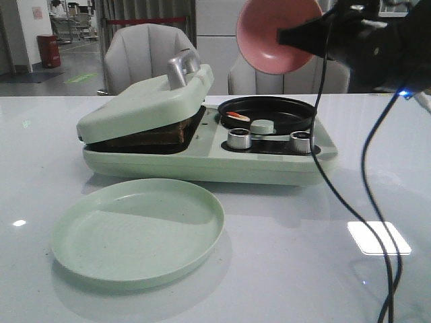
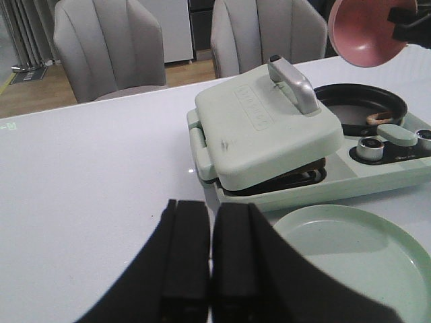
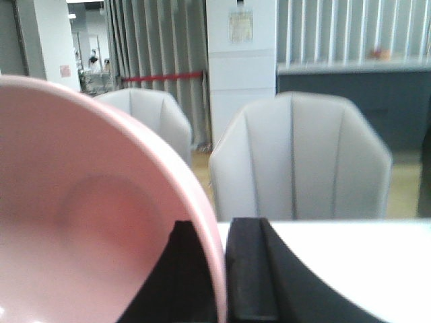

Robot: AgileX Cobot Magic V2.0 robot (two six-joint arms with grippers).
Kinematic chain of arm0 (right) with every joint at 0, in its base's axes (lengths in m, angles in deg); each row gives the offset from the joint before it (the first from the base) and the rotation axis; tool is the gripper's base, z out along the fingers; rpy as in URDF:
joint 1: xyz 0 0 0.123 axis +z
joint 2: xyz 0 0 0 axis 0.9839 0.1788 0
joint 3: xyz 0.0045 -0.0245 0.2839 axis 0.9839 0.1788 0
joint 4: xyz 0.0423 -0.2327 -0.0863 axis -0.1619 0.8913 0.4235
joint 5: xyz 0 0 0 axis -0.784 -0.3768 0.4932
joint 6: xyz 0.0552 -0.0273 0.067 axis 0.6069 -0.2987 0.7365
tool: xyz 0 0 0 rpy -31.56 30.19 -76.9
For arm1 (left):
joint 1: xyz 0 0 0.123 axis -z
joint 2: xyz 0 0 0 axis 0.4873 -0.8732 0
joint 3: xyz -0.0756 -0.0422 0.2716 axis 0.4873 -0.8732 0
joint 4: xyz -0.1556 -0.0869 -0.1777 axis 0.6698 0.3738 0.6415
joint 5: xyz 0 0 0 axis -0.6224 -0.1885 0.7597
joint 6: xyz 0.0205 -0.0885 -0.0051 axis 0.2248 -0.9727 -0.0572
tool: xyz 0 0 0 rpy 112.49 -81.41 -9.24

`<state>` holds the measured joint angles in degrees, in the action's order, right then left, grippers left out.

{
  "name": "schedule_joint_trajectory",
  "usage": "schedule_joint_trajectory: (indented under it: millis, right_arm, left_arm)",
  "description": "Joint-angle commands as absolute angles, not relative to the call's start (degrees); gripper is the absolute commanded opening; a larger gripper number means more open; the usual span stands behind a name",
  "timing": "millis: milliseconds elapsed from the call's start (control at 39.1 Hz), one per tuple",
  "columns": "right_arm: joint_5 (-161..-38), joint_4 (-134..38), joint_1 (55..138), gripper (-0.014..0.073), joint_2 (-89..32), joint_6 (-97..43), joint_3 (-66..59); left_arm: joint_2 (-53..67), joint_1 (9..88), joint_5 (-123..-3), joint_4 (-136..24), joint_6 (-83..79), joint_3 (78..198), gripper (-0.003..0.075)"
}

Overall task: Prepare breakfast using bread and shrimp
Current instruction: 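Tilt the pink bowl with the right gripper to pour shrimp into the pan, then carry the pink bowl back and set it down on the table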

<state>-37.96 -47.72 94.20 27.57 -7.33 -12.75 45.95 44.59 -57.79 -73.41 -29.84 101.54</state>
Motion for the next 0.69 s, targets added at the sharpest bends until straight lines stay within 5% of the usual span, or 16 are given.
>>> schedule_joint_trajectory:
  millis: [0,204,664]
  right_arm:
    - [-45.54,-46.09,92.96,0.0142,19.54,-2.90,-14.77]
    - [-73.05,-45.51,90.03,0.0142,10.32,-2.51,-14.77]
    - [-107.84,-42.35,82.63,0.0142,-2.70,-2.57,-14.77]
  left_arm:
    - [45.55,44.56,-62.59,-72.68,-30.53,103.18,0.0114]
    - [45.55,44.56,-62.59,-72.68,-30.53,103.18,0.0114]
    - [45.55,44.56,-62.59,-72.68,-30.53,103.18,0.0114]
